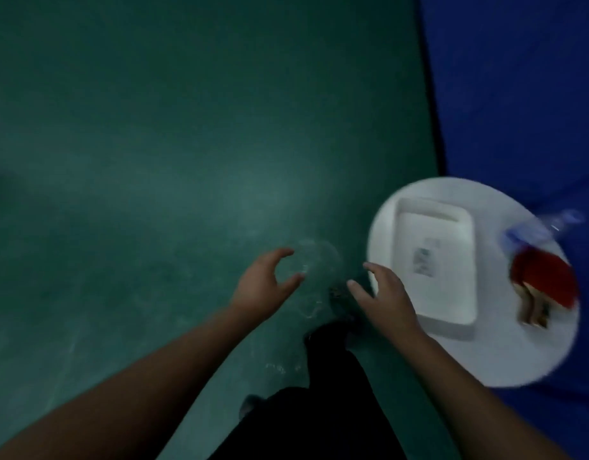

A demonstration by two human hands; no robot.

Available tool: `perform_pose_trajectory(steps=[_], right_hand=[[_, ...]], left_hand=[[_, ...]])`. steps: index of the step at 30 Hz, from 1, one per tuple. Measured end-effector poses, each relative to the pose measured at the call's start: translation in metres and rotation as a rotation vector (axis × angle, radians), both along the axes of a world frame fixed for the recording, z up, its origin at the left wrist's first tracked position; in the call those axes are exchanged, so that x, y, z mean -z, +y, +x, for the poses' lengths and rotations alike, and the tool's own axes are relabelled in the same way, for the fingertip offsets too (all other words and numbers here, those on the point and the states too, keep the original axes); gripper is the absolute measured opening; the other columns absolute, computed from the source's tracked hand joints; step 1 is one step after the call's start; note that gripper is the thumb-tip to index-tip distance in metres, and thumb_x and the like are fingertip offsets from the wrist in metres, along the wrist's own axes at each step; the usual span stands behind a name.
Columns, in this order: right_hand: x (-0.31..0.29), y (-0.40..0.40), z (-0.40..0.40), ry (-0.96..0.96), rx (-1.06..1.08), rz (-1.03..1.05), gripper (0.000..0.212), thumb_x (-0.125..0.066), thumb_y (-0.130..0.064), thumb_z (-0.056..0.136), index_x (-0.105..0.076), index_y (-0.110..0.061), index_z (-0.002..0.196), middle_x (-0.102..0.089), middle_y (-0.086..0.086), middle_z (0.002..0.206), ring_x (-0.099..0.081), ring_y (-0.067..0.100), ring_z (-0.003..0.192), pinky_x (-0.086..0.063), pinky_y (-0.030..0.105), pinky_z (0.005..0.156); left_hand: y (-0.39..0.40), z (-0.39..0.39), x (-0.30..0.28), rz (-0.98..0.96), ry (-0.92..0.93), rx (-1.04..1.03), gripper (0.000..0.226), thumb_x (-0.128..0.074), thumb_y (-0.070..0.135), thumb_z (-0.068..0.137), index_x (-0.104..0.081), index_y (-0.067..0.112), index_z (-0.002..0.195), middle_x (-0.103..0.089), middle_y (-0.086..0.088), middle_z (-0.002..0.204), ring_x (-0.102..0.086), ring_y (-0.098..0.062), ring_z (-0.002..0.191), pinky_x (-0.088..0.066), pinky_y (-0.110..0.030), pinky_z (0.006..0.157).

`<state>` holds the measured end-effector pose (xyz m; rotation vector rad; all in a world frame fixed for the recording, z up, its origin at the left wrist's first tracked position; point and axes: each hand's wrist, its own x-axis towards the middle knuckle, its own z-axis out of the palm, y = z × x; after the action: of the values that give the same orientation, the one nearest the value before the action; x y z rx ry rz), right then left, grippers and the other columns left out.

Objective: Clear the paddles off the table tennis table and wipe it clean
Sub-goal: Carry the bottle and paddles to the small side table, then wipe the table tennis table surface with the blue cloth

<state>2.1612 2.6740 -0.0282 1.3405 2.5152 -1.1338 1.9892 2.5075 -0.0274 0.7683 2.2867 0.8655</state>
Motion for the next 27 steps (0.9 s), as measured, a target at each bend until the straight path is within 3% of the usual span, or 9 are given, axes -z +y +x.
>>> perform_pose_trajectory(steps=[6,11,20,27], right_hand=[[-0.036,-0.187,-0.075,-0.013,-0.490,-0.040,0.051,-0.068,-0.036,0.091,-0.055,-0.017,0.137,-0.053,0.003,0.141,-0.046,0.018,0.131,-0.031,0.023,0.102],[-0.058,-0.312,-0.130,-0.034,-0.879,-0.094,0.050,-0.065,-0.038,0.093,-0.052,-0.023,0.139,-0.052,-0.005,0.142,-0.045,0.010,0.132,-0.030,0.020,0.103],[-0.083,-0.478,-0.239,-0.016,-1.346,-0.144,0.046,-0.066,-0.040,0.092,-0.055,-0.027,0.135,-0.051,-0.019,0.126,-0.043,-0.008,0.116,-0.028,0.007,0.094],[-0.080,-0.603,-0.355,-0.060,-1.557,-0.234,0.049,-0.065,-0.041,0.092,-0.053,-0.030,0.137,-0.048,-0.023,0.129,-0.042,-0.008,0.121,-0.028,0.013,0.100]], left_hand=[[-0.246,0.016,-0.039,0.051,-0.029,-0.437,0.048,-0.068,0.042,0.091,-0.059,0.023,0.134,-0.060,0.006,0.133,-0.055,-0.007,0.123,-0.037,-0.017,0.099],[-0.388,0.043,-0.056,0.076,-0.034,-0.781,0.046,-0.068,0.042,0.090,-0.059,0.027,0.133,-0.060,0.010,0.133,-0.052,0.001,0.117,-0.035,-0.014,0.098],[-0.532,0.050,-0.059,0.146,-0.042,-1.294,0.043,-0.070,0.039,0.089,-0.060,0.031,0.130,-0.060,0.018,0.127,-0.053,0.004,0.120,-0.040,-0.023,0.103],[-0.613,-0.017,-0.058,0.197,-0.102,-1.668,0.036,-0.072,0.030,0.089,-0.058,0.040,0.120,-0.061,0.019,0.121,-0.055,0.002,0.116,-0.036,-0.003,0.087]])
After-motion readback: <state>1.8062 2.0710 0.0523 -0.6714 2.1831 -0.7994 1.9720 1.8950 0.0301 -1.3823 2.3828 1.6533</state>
